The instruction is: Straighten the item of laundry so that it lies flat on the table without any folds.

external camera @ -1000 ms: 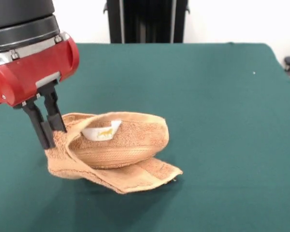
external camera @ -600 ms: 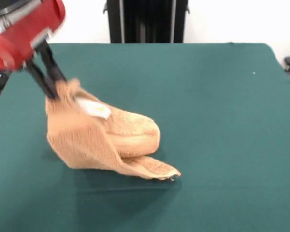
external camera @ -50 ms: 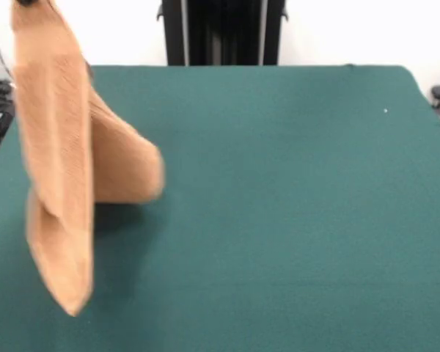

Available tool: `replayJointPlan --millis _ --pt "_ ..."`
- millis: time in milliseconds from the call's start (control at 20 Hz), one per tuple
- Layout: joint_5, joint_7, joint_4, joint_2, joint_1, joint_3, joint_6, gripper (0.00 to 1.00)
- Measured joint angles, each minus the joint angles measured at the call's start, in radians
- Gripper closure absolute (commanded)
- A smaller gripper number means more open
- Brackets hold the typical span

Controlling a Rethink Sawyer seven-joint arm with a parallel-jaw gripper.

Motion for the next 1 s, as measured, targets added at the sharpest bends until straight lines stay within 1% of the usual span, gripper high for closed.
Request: replayJointPlan --millis 100,300,500,650,900,1000 --pt "-0.017 -0.052 -0.023 0.0 -0.008 0.015 0.02 1.0" --pt "-0.04 -0.138 -0.057 0.0 -0.026 0.049 0.02 1.0" --pt "-0.04 -0.169 -0.07 0.001 -0.038 0.069 0.02 1.0" --pt "-0.031 -0.17 -0.071 0.002 -0.043 0.074 0.016 1.0" --pt "0.015 -0.17 -0.065 0.002 -0.05 0.075 -0.031 1.0" --pt "0.043 -0.17 -0.052 0.0 -0.054 0.075 -0.077 1.0"
